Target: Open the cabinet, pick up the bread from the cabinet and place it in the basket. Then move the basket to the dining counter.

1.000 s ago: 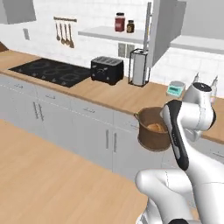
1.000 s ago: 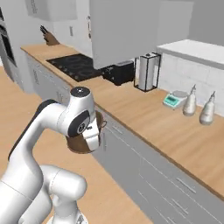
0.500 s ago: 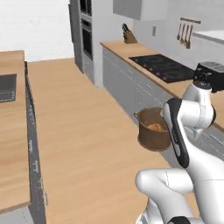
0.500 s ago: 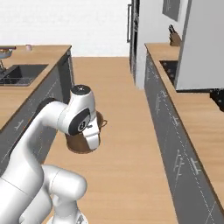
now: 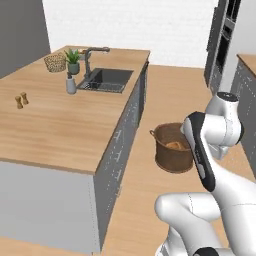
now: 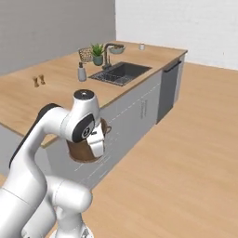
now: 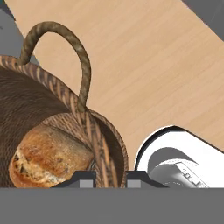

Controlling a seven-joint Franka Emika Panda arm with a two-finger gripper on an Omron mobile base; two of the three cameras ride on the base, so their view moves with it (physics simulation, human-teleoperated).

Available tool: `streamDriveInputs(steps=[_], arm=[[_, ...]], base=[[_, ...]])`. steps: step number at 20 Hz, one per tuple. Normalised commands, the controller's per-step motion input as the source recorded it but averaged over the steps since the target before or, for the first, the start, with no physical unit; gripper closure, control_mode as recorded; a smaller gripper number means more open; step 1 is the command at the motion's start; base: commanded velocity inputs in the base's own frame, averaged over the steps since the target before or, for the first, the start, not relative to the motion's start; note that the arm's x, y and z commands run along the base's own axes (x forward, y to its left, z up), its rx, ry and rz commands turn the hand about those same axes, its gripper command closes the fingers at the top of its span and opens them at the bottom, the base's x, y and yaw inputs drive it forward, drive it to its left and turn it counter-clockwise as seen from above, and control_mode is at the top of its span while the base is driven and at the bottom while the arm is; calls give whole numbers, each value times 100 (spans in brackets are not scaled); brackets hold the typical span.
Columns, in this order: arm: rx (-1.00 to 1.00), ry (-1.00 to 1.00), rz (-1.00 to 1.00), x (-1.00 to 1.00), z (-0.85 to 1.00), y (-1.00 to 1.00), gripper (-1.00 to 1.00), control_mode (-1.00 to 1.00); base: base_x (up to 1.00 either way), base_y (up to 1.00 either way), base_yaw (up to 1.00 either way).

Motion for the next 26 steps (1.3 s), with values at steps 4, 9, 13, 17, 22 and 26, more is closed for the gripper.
streamDriveInputs(steps=[4, 9, 13, 17, 22, 26], arm=[[0, 0, 0, 0, 0, 0, 100, 100], [0, 0, 0, 0, 0, 0, 100, 100], [0, 0, 0, 0, 0, 0, 100, 100], [0, 0, 0, 0, 0, 0, 100, 100], [0, 0, 0, 0, 0, 0, 100, 100], [0, 0, 0, 0, 0, 0, 100, 100]], base=[[0, 30, 40], [-2, 82, 12], [0, 100, 2], [0, 100, 0], [17, 100, -7], [43, 100, -18]])
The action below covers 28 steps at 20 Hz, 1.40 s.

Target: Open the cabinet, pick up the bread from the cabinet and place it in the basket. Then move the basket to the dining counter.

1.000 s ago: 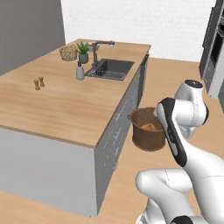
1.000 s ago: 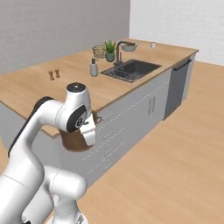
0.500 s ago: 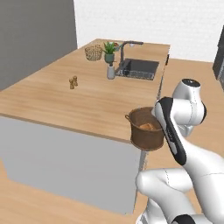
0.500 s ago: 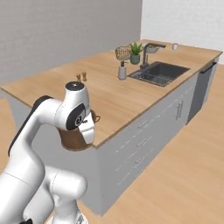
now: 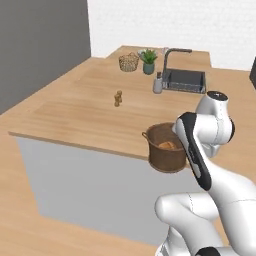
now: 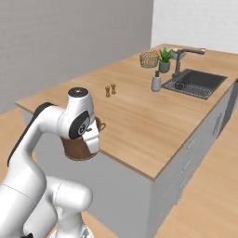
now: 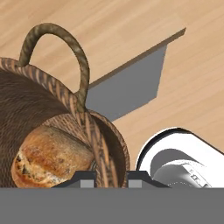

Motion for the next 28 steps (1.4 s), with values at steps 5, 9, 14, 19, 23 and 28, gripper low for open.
streamDriveInputs(steps=[5, 9, 14, 19, 23, 28], arm=[[0, 0, 0, 0, 0, 0, 100, 100], [0, 0, 0, 0, 0, 0, 100, 100], [0, 0, 0, 0, 0, 0, 100, 100], [0, 0, 0, 0, 0, 0, 100, 100], [0, 0, 0, 0, 0, 0, 100, 100], [0, 0, 0, 0, 0, 0, 100, 100]], base=[[40, 100, -22], [35, 100, -21], [32, 100, -21], [23, 100, -20], [15, 100, -19], [32, 100, -20]])
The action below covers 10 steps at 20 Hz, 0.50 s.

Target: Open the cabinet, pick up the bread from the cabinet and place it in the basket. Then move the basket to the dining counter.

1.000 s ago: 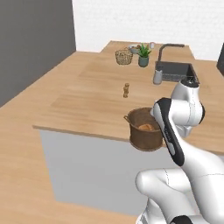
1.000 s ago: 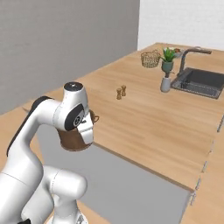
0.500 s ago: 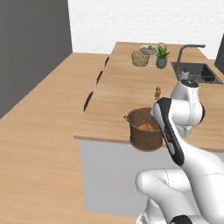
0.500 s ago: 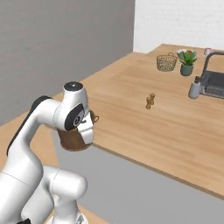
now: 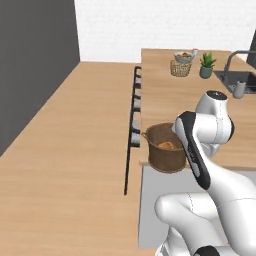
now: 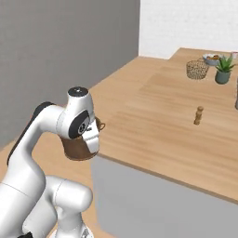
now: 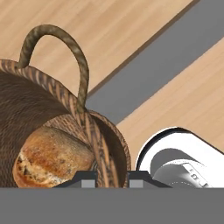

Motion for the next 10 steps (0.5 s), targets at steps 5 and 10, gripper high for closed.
streamDriveInputs(steps=[5, 10], arm=[[0, 0, 0, 0, 0, 0, 100, 100], [0, 0, 0, 0, 0, 0, 100, 100]], base=[[49, 100, -23], [63, 100, -33]])
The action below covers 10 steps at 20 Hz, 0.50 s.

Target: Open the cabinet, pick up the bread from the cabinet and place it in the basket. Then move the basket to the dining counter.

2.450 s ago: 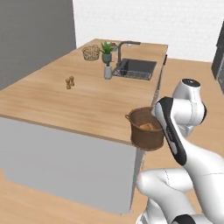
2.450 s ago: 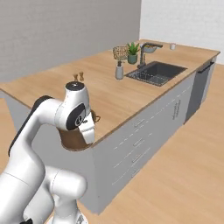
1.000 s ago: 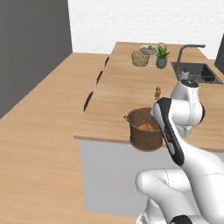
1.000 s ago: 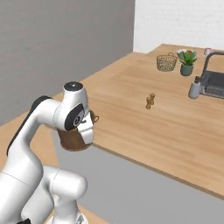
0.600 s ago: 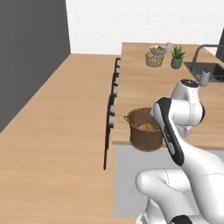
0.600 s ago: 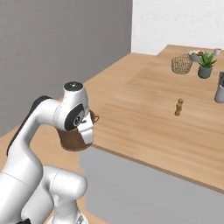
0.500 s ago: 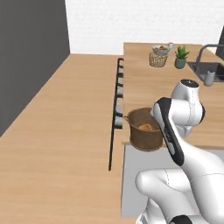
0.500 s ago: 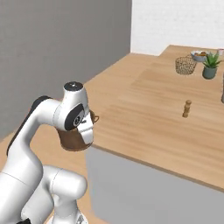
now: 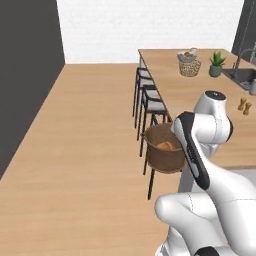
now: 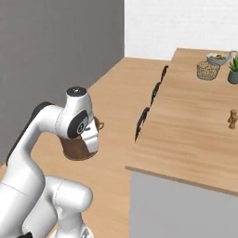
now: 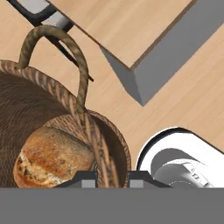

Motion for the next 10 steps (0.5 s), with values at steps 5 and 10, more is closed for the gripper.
streamDriveInputs(steps=[5, 10], arm=[[0, 0, 0, 0, 0, 0, 100, 100], [0, 0, 0, 0, 0, 0, 100, 100]], base=[[79, 100, -39], [98, 100, -47]])
